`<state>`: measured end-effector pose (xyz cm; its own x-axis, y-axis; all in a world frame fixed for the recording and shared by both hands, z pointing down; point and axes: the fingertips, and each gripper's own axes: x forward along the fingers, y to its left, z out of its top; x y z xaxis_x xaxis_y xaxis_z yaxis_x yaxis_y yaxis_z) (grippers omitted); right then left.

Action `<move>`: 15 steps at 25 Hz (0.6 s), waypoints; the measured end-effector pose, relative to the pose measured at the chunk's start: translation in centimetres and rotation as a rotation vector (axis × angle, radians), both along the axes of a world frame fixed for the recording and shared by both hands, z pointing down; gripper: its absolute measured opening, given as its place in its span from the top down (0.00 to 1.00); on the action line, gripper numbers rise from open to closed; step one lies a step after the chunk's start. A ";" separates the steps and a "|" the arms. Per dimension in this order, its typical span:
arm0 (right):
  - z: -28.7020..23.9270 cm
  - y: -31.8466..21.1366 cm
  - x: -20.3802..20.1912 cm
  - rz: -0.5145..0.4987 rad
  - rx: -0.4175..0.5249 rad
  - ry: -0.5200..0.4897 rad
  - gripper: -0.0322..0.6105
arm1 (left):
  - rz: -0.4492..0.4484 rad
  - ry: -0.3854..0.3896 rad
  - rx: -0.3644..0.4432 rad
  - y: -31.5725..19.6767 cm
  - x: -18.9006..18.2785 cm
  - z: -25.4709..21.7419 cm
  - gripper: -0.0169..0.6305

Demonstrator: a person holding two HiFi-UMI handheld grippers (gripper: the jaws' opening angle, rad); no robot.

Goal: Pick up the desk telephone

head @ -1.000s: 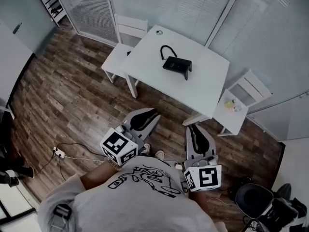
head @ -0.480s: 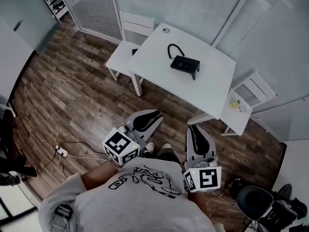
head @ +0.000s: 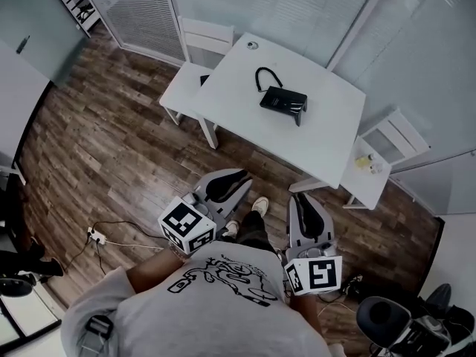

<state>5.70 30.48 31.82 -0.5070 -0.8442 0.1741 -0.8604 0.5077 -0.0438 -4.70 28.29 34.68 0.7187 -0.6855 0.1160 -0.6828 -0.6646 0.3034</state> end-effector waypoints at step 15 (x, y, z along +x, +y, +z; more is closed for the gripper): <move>-0.2 -12.9 9.2 0.005 0.005 -0.034 0.89 | -0.016 -0.027 0.015 -12.7 8.1 -0.6 0.88</move>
